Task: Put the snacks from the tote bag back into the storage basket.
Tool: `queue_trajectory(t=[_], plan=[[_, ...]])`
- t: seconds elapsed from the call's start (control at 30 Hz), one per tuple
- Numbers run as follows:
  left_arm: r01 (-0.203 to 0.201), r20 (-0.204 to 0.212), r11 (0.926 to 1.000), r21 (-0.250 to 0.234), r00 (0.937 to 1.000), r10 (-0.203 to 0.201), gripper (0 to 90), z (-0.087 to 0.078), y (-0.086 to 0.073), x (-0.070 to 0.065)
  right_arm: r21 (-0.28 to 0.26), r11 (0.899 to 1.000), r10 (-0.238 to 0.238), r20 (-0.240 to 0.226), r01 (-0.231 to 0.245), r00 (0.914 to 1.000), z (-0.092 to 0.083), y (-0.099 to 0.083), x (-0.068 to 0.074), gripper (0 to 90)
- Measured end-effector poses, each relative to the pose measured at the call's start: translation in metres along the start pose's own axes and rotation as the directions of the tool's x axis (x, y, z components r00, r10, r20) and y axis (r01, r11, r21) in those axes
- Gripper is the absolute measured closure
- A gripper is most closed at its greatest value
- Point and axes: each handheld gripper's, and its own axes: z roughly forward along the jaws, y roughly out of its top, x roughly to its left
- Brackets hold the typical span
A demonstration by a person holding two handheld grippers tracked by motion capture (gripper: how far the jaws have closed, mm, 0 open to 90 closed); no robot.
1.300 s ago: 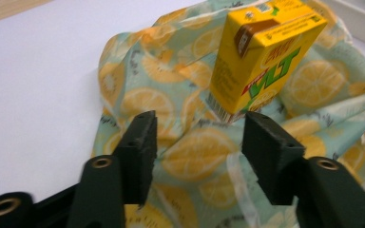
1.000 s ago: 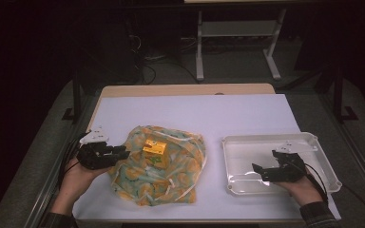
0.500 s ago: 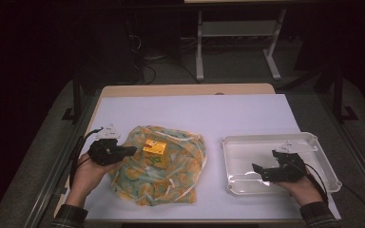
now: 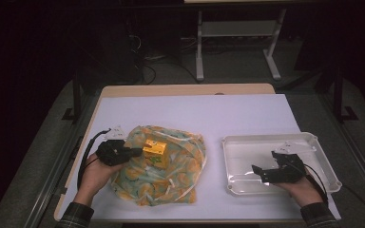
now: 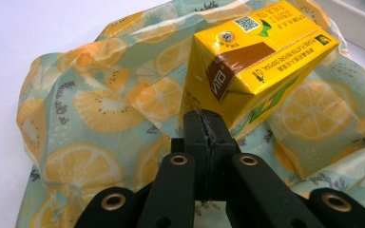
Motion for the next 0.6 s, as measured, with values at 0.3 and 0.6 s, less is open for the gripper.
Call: queue_trajectory(t=[0.3, 0.6], plan=[[0.005, 0.016, 0.9999, 0.009, 0.9999, -0.006, 89.6, 0.0011, -0.0003, -0.0013, 0.002, 1.000, 0.000, 0.001, 0.000, 1.0000, 0.0004, 0.0000, -0.0004, 6.1], [-0.007, 0.023, 0.9998, 0.019, 0.9997, 0.006, 89.7, 0.0029, 0.0001, -0.0031, 0.005, 1.000, 0.000, 0.000, 0.000, 1.0000, 0.0006, 0.0000, -0.0005, 6.1]])
